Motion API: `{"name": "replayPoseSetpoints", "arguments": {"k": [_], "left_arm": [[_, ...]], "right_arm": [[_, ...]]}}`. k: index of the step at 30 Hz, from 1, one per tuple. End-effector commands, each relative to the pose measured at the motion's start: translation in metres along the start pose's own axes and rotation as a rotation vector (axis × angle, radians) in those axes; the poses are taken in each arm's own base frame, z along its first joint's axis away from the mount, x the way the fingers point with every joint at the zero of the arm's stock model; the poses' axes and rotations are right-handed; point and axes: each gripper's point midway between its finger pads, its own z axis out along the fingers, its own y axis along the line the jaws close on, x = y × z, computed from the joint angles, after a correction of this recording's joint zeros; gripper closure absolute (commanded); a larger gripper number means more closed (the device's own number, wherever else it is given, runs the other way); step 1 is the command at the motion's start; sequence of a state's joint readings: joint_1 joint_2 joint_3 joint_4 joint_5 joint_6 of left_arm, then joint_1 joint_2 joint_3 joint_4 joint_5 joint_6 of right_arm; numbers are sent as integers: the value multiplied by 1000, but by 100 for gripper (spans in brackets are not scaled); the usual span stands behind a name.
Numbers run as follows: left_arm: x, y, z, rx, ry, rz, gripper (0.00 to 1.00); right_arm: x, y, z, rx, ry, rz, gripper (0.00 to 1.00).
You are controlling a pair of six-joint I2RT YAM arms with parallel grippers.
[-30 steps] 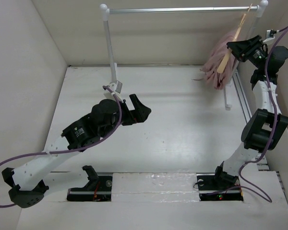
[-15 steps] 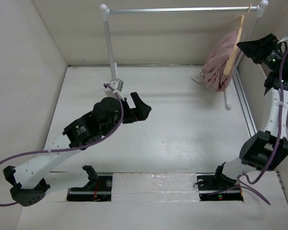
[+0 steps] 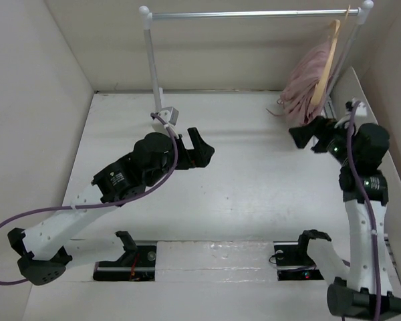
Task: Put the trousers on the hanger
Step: Reset both arms
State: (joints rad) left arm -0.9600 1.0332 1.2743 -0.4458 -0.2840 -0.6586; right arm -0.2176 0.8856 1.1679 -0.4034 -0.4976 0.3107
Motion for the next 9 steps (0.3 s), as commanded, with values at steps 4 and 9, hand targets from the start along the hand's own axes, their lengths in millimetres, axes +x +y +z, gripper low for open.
{"name": "replayPoseSetpoints", "arguments": {"k": [4,9], "left_arm": [[25,31,-19,-23,20,-15,1],[41,39,-23,2,35,-45,1]], "right_arm": [[160,-12,-62,102,332,-18,0],[195,-22,-112,152,298,-48,0]]}}
